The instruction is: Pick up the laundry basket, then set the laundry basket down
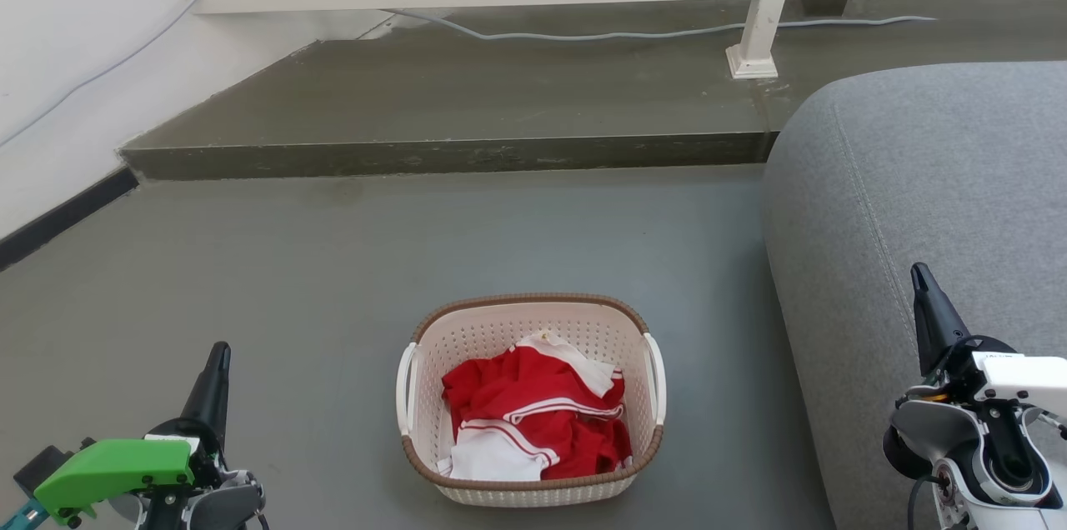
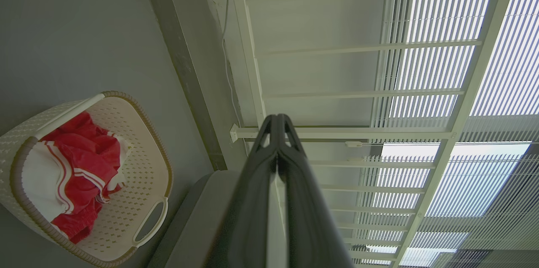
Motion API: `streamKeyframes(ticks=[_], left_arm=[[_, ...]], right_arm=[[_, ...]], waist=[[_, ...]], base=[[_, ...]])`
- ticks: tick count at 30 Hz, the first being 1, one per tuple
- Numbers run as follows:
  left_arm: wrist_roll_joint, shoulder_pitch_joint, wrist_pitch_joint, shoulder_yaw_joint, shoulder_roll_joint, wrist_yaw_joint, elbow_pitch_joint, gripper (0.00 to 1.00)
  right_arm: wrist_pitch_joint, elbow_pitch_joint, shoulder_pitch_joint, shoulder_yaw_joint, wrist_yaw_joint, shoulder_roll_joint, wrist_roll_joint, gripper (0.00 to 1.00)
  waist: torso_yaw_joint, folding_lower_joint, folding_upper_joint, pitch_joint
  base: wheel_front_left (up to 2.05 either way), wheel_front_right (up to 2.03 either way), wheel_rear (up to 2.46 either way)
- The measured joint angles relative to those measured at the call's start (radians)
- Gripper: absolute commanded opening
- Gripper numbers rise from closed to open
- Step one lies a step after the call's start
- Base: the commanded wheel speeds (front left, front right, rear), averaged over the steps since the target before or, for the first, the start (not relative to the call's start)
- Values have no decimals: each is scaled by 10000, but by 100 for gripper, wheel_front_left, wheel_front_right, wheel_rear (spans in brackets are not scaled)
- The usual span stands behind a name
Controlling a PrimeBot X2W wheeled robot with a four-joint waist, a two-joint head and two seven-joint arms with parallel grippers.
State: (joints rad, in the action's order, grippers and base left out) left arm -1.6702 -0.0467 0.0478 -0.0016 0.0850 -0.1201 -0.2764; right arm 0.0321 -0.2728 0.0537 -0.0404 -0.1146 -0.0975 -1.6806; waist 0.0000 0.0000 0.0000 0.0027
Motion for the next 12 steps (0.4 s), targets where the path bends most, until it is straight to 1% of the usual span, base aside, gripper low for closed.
streamKeyframes(ticks=[12], left_arm=[[0,-2,0,4,0,0,-10,0]], right_arm=[[44,-29,2,-17,-27,0,0,0]], waist=[[0,0,0,-1]], base=[[0,0,0]])
